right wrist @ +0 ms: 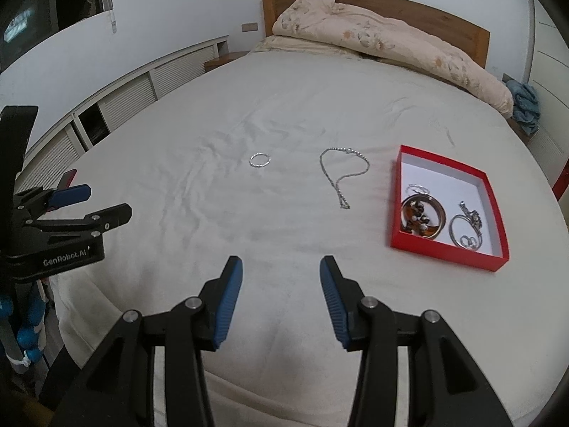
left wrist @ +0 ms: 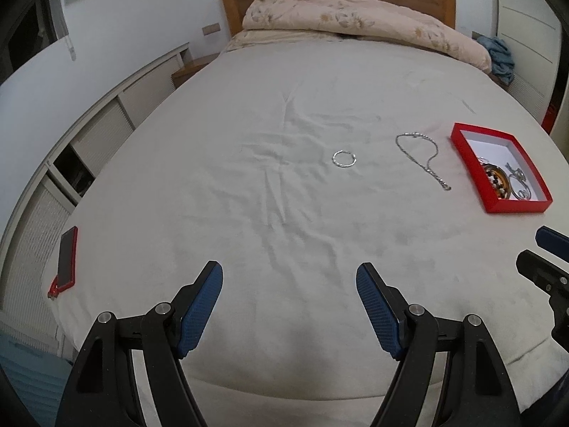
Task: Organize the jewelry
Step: 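Withdraw both grippers toward the twisted silver hoop and silver chain necklace, then grasp the twisted silver hoop with the left gripper while the right gripper grasps the chain necklace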
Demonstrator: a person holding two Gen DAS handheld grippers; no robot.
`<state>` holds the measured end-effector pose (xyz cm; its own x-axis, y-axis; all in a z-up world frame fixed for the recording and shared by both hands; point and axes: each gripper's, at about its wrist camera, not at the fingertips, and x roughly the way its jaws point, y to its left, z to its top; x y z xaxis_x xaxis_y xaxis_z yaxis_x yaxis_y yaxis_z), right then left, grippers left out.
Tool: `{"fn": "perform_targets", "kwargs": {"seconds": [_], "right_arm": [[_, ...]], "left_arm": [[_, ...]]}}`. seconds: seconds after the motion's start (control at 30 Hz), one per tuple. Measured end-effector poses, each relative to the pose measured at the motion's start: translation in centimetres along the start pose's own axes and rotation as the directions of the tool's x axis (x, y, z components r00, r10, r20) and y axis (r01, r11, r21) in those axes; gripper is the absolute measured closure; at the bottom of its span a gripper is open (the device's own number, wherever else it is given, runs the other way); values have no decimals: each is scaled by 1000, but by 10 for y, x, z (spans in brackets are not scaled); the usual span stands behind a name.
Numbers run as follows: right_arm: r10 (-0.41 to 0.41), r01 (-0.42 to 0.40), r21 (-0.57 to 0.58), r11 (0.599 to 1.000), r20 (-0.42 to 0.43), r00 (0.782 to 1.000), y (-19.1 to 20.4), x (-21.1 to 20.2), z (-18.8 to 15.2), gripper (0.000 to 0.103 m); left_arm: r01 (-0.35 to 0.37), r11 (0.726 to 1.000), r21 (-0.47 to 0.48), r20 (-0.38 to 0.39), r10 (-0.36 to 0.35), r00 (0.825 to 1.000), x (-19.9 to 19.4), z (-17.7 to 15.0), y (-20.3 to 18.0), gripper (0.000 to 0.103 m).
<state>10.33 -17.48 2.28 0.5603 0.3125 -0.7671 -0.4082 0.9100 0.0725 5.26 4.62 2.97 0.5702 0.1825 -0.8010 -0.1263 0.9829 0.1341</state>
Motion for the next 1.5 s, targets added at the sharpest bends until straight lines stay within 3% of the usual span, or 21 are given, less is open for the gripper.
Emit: {"fn": "perform_targets", "kwargs": {"seconds": [0.53,1.03,1.2,1.4,1.5], "right_arm": [[58,-57,23,998,-47,997,-14,63,26,59],[17,-9,85,996,-103,995,-70,163,77,59],[8,3,77,997,-135,991,-75,188,84,59],[30,-14,89,996,-179,983,-79,214,83,60],[37,-19,99,995,-187,982,-82,220,81,60]], "left_arm": [[56,998,-36,-75,-58,995,66,16,9,26],[225,974,-5,-44,-225,973,160,106,-28,29],[224,974,25,-59,-223,973,189,120,-44,30],[207,977,57,-102,-200,974,219,122,-58,40],[204,977,64,-86,-198,976,221,122,-60,41]]}}
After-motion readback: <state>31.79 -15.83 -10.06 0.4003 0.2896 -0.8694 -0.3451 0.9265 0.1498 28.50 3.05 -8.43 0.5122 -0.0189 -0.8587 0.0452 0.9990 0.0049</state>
